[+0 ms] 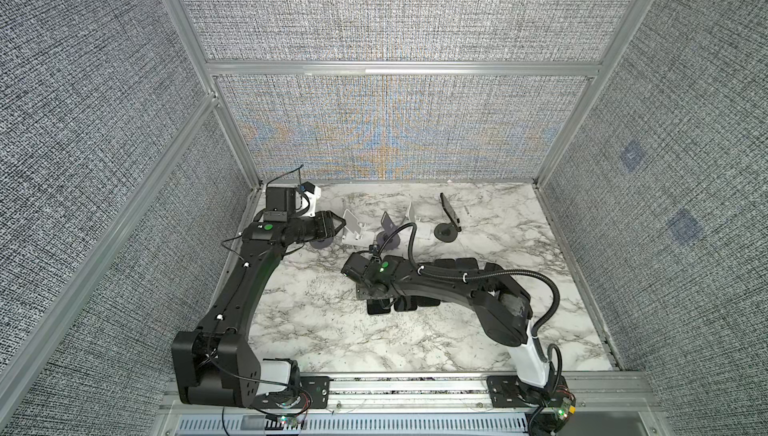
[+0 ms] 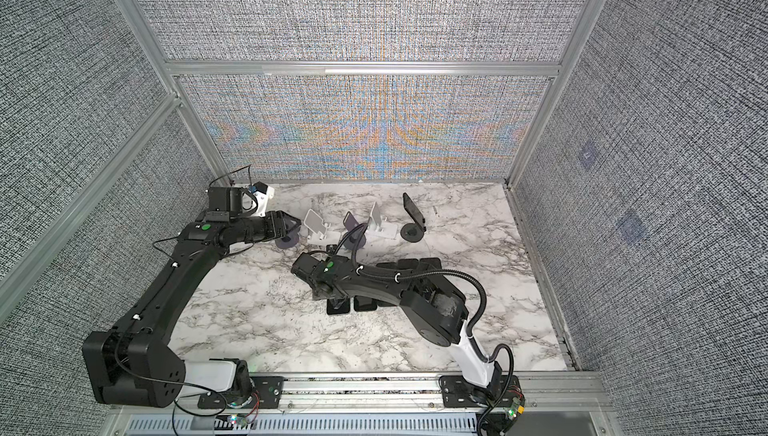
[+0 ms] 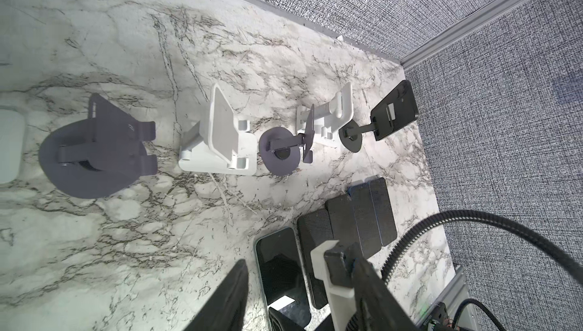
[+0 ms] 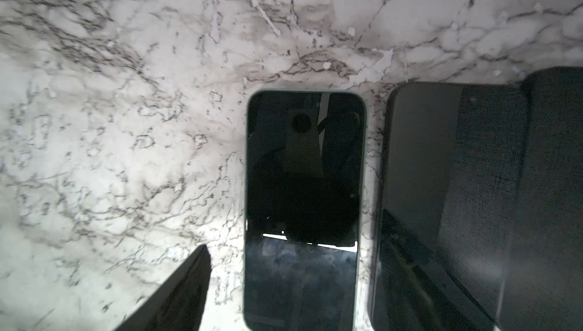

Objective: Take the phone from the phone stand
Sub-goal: 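Lower the teal phone with the right gripper beside the flat black phones, then open the right gripper to release the teal phone onto the table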

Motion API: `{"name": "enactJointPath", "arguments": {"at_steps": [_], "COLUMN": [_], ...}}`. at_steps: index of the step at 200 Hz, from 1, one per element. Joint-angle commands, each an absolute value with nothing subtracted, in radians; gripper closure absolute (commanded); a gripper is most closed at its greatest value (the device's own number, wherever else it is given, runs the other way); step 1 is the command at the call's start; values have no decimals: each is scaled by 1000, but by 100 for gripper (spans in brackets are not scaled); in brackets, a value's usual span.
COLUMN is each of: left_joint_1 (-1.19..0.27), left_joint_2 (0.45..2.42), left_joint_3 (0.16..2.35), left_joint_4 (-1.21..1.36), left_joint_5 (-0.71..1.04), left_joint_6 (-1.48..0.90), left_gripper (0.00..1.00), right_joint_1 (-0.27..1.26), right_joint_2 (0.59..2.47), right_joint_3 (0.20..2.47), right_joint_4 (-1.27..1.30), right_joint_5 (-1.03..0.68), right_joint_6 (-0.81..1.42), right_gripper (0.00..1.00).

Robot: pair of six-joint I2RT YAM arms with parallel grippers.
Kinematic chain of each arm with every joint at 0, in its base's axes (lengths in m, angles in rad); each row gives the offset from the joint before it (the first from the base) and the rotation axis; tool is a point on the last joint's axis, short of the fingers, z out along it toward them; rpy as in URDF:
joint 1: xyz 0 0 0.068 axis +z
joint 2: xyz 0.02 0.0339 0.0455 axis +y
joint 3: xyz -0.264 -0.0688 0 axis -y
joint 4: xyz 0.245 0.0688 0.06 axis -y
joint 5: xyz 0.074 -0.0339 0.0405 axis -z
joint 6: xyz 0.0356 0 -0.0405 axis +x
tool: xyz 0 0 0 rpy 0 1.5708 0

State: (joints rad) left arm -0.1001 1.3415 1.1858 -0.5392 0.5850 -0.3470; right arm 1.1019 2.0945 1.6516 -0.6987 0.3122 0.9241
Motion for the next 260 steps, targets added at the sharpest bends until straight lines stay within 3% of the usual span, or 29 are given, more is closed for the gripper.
{"name": "enactJointPath", "arguments": {"at_steps": [1, 22, 62, 111, 260], "left_joint_1": [-79, -34, 50, 69, 71], "left_joint_2": [1321, 1295, 1235, 1206, 1228], "left_joint_3": [1180, 1172, 1120, 1080, 1076], "left_joint_4": [-512, -495, -421, -358, -338], "left_joint_5": [592, 586, 552, 544, 595], "left_joint_6": [-359, -374, -430, -456, -467], "left_gripper": [45, 46, 46, 46, 46], "right_joint_1": [1113, 1128, 1152, 1154, 1126], "right_joint_2": [2084, 2101, 2144, 2219, 2232], "right_joint_3": [1659, 1676, 1700, 1770, 1662], "right_joint_4": [-698, -675, -588, -600, -632], "right_joint_5": [320, 266, 179, 150, 205], "right_joint_6": [874, 836, 814, 801, 879], "right_gripper": [27, 32, 56, 75, 75]}}
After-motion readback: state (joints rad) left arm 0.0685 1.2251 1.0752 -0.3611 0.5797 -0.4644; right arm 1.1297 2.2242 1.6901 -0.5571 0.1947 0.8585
